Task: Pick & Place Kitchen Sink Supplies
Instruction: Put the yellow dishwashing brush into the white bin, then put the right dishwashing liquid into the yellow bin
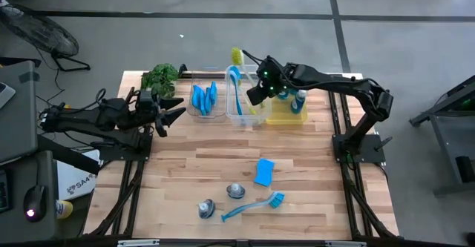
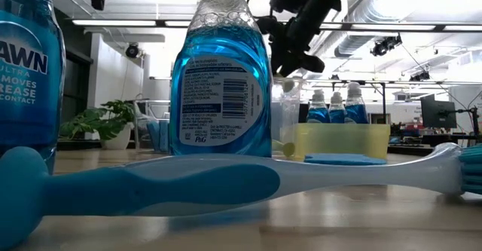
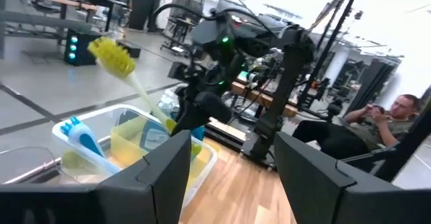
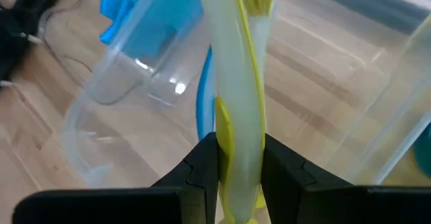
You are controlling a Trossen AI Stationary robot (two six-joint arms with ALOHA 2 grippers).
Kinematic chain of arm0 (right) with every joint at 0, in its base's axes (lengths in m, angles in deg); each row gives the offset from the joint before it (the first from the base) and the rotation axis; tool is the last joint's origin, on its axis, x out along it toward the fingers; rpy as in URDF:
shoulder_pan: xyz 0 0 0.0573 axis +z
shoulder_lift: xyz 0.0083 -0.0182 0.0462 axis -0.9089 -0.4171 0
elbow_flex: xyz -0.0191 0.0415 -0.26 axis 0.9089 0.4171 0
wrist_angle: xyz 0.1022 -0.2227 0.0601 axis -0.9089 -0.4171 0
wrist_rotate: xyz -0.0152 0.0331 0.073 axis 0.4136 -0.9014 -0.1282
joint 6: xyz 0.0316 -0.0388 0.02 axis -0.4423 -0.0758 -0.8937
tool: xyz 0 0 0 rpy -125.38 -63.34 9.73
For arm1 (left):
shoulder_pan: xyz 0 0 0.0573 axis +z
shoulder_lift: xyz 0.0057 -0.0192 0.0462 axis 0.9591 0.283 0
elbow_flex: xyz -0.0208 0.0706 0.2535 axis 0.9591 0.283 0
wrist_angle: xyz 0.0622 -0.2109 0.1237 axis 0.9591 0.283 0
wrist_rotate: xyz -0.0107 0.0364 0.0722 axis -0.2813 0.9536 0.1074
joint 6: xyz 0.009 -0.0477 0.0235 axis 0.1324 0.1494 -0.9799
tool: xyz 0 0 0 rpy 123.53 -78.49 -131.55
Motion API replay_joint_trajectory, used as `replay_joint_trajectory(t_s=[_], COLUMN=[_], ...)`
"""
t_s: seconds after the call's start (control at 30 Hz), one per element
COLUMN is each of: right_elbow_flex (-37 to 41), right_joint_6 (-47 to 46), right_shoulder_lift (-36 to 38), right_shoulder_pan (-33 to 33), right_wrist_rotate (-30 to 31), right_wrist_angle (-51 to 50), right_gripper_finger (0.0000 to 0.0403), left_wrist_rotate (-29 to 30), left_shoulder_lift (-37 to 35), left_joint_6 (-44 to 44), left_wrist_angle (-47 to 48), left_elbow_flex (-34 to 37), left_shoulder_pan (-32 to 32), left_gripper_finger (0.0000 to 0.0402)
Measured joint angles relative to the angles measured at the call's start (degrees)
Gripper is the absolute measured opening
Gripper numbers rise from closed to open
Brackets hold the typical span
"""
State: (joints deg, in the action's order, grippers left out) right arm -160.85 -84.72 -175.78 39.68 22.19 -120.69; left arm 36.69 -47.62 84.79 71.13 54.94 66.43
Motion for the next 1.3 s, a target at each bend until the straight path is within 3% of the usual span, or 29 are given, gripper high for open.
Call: replay_joint_trajectory(t_s=[0.37,0.9,1.3], right_elbow_flex=[0.0,0.0,-5.2], right_joint_6=[-2.3,-4.8,-2.1], right_shoulder_lift=[-0.8,-0.6,3.0], right_shoulder_pan=[0.7,2.6,3.0], right_wrist_rotate=[-2.0,-1.2,-1.6], right_wrist_angle=[-2.4,-2.8,-4.5], right_gripper_finger=[0.0084,0.0155,0.0157], left_wrist_rotate=[-3.2,-8.1,-11.8], left_shoulder_lift=[-2.4,-2.6,-3.1], left_joint_6=[-1.9,-0.9,-0.3], left_wrist_angle=[0.2,0.4,0.2], left_elbow_flex=[0.0,0.1,0.1], left_shoulder_pan=[0.0,0.0,0.0], left_gripper_finger=[0.0209,0.0209,0.0209])
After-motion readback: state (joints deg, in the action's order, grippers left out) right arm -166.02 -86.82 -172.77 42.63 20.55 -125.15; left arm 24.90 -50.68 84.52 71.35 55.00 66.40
